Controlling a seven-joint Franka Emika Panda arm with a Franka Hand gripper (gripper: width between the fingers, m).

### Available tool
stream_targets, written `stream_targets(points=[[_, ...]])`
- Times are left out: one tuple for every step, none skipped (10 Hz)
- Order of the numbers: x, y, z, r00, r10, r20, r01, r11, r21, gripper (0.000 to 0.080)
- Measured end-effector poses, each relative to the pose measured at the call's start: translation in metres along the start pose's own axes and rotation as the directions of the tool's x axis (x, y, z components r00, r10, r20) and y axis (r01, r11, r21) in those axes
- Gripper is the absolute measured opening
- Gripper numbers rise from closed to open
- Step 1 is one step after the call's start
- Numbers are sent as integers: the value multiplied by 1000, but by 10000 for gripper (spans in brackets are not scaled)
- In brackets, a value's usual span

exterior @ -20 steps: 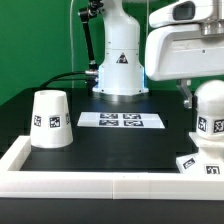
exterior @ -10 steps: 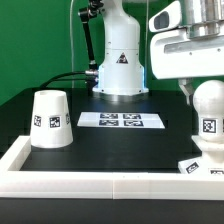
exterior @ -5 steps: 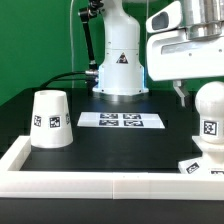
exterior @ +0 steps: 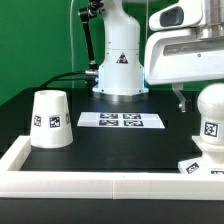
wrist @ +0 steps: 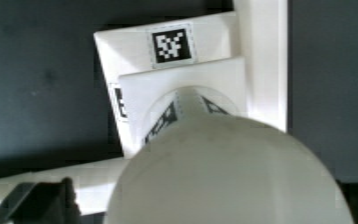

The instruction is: Assemble lamp

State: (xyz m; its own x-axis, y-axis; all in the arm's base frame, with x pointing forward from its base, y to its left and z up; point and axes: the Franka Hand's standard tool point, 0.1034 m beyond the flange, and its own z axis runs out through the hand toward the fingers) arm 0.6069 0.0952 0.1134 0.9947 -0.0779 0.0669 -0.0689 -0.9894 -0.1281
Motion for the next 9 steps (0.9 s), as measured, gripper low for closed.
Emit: stream_targets(points=[[0, 1, 0, 996, -89, 0, 89, 996, -2, 699], [0, 1, 0, 989, -148, 0, 148, 989, -2, 699], [0, 1, 0, 977, -213, 1, 213, 977, -4, 699], [0, 2, 1, 938, -347, 3, 347, 938, -5, 699], [0, 3, 1, 892, -451, 6, 451, 892, -3, 699], [-1, 2, 2, 858, -514, 9, 514, 858, -6, 699], [-1, 0, 2, 800, -599, 15, 600, 800, -13, 699], [-2, -5, 2, 752, -659, 22, 659, 751, -20, 699], [-2, -8, 2, 701, -713, 29, 713, 700, -25, 699]])
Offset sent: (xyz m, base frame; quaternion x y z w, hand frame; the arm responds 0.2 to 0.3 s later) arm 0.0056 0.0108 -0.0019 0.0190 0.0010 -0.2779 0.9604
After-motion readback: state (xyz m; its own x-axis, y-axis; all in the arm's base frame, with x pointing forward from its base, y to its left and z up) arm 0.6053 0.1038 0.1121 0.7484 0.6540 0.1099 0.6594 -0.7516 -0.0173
